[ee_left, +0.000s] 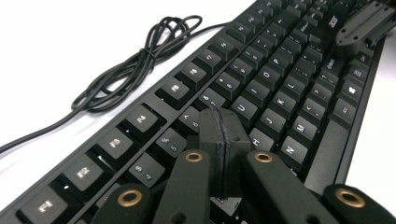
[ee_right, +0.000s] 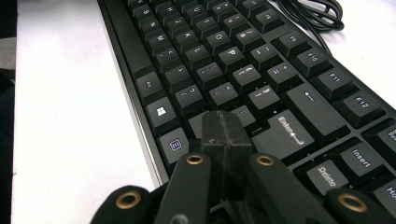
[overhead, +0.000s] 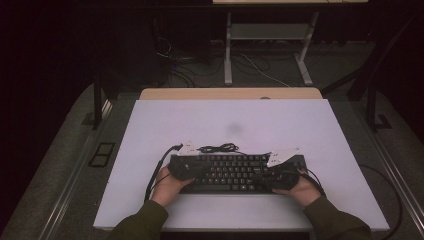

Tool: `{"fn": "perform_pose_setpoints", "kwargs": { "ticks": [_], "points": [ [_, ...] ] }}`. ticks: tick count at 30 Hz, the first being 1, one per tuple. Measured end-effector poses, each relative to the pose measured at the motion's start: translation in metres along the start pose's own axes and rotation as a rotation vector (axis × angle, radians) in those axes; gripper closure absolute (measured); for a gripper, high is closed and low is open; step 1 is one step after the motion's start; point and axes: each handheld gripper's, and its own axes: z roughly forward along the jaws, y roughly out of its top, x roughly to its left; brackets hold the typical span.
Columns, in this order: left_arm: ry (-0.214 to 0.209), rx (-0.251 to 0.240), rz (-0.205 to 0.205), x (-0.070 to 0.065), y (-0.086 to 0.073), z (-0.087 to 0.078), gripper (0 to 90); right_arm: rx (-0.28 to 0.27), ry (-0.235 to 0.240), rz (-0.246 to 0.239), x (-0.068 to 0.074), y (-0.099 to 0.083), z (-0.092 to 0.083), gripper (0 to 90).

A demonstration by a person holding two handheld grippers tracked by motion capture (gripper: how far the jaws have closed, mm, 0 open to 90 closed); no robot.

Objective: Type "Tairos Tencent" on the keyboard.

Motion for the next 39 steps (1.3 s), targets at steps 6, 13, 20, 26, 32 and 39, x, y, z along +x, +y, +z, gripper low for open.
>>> {"fn": "perform_pose_setpoints", "kwargs": {
  "ticks": [6, 13, 20, 26, 32, 39],
  "points": [
    [-0.001, -0.026, -0.009, 0.002, 0.001, -0.006, 85.8, 0.001, -0.001, -0.001, 0.000, 0.000, 0.000, 89.5],
    [0.007, -0.043, -0.011, 0.003, 0.000, -0.013, 73.5, 0.000, -0.001, -0.001, 0.000, 0.000, 0.000, 89.5],
    [0.014, -0.043, -0.014, 0.004, -0.002, -0.016, 49.2, 0.000, 0.000, 0.000, 0.000, 0.000, 0.000, 89.5],
    [0.012, -0.050, -0.018, 0.003, -0.003, -0.017, 43.0, -0.015, 0.004, 0.008, 0.000, 0.001, -0.003, 89.4],
    [0.017, -0.051, -0.018, 0.003, -0.005, -0.018, 39.1, -0.054, 0.006, 0.026, -0.003, 0.003, -0.008, 86.4],
    [0.029, -0.060, -0.023, 0.004, -0.007, -0.019, 38.2, -0.077, 0.001, 0.053, -0.006, 0.003, -0.008, 65.6]
  ]
}}
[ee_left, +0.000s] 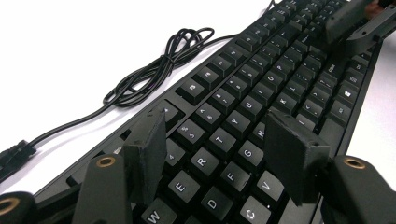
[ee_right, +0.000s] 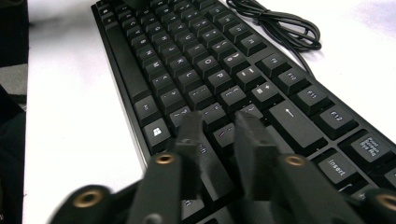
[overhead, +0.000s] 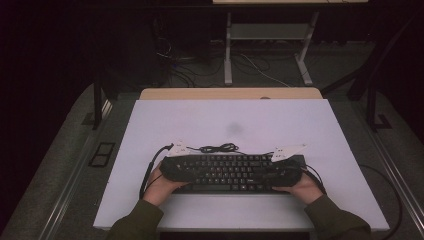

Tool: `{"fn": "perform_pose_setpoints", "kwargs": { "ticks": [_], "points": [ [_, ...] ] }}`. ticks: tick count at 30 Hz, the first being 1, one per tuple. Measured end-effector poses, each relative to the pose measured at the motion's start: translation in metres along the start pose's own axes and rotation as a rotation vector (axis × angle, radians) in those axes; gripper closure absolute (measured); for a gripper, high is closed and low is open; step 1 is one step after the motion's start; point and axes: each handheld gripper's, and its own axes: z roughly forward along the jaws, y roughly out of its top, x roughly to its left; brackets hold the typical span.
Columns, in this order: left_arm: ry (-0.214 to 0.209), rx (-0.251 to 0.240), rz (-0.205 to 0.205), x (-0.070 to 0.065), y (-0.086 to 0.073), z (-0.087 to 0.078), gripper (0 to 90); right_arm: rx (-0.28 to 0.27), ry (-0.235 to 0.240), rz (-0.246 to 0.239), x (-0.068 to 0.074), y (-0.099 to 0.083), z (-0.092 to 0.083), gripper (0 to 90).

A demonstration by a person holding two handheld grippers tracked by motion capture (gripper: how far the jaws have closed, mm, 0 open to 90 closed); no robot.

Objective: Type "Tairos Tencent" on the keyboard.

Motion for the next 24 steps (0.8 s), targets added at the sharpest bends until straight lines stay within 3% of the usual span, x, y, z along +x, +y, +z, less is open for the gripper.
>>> {"fn": "perform_pose_setpoints", "kwargs": {
  "ticks": [11, 19, 24],
  "points": [
    [0.020, -0.003, 0.002, 0.002, -0.005, -0.005, 38.5, -0.043, 0.010, 0.039, -0.004, 0.001, 0.002, 41.5],
    [0.044, -0.009, -0.011, 0.004, -0.010, -0.010, 40.8, -0.052, 0.007, 0.037, -0.004, 0.004, 0.005, 38.4],
    [0.050, -0.011, -0.025, 0.006, -0.013, -0.012, 46.6, -0.052, 0.013, 0.029, -0.004, 0.006, 0.007, 38.1]
  ]
}}
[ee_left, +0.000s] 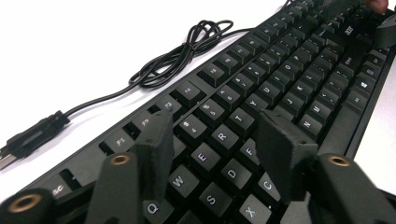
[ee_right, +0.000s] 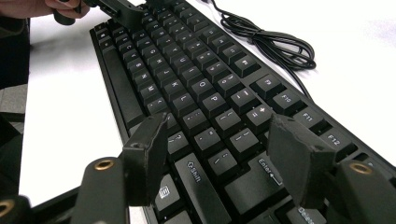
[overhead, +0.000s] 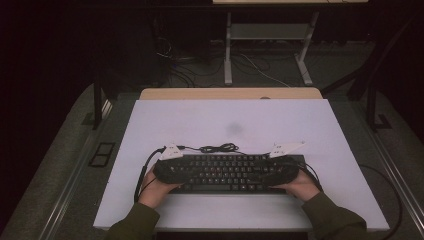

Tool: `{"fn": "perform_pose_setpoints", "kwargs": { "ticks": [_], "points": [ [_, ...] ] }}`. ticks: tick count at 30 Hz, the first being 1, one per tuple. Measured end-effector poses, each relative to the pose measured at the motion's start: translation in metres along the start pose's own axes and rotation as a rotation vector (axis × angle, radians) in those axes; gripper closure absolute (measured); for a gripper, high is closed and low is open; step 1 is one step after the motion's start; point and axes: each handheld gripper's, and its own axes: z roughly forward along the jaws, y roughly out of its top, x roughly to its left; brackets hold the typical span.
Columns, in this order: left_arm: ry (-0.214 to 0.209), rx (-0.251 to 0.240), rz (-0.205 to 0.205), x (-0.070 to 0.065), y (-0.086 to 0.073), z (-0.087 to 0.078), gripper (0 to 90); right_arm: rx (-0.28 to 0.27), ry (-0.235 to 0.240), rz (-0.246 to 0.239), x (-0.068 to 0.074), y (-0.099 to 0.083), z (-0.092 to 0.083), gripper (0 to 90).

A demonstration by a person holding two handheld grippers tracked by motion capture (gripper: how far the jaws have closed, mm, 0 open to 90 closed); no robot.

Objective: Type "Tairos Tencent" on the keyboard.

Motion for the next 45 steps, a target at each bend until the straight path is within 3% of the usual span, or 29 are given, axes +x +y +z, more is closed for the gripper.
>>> {"fn": "perform_pose_setpoints", "kwargs": {
  "ticks": [17, 30, 35, 36, 45],
  "points": [
    [0.002, 0.018, -0.004, 0.004, 0.000, -0.002, 87.7, 0.005, 0.008, -0.014, 0.000, 0.003, 0.005, 37.9],
    [-0.001, 0.038, -0.002, 0.004, 0.000, 0.007, 88.1, 0.006, 0.006, -0.016, 0.001, 0.004, 0.005, 37.9],
    [0.006, 0.052, 0.013, 0.002, -0.001, 0.010, 88.2, 0.006, 0.007, -0.018, 0.001, 0.004, 0.006, 38.0],
    [0.008, 0.062, 0.033, 0.002, -0.002, 0.010, 88.1, 0.006, 0.007, -0.018, 0.001, 0.004, 0.006, 37.9],
    [0.005, 0.054, 0.029, 0.002, -0.002, 0.009, 88.0, 0.006, 0.006, -0.017, 0.002, 0.004, 0.006, 37.9]
  ]
}}
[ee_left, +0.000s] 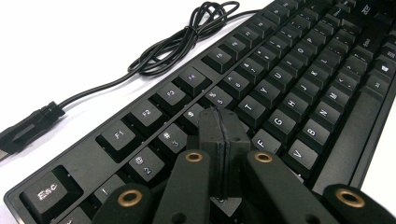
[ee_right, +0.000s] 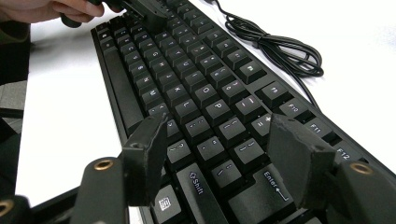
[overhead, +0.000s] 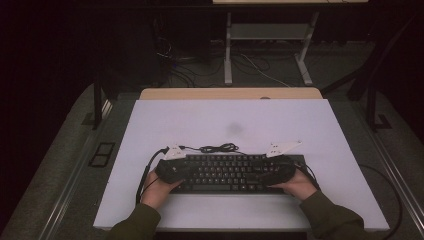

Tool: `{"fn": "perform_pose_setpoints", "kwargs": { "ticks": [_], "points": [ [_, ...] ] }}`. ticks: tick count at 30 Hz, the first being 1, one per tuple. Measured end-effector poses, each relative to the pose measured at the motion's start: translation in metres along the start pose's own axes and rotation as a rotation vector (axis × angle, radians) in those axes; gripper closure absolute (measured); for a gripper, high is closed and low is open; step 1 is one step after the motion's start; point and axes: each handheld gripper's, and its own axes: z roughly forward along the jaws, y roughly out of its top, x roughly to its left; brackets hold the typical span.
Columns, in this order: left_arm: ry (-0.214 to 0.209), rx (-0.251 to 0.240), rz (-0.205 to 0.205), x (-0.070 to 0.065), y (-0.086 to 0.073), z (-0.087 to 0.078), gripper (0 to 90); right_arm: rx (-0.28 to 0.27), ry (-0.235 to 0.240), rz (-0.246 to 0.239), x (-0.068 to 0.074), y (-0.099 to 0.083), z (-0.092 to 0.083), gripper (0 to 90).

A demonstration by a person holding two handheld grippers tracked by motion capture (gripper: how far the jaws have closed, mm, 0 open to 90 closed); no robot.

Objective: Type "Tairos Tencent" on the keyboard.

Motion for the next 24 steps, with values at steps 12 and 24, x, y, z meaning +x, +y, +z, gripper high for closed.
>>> {"fn": "perform_pose_setpoints", "kwargs": {
  "ticks": [12, 24],
  "points": [
    [-0.007, -0.029, -0.014, -0.002, -0.002, -0.006, 72.7, -0.002, 0.008, -0.008, 0.002, 0.005, 0.005, 37.9],
    [-0.017, -0.042, -0.050, -0.005, -0.006, -0.013, 56.3, -0.015, 0.036, 0.001, 0.004, 0.015, 0.013, 38.0]
  ]
}}
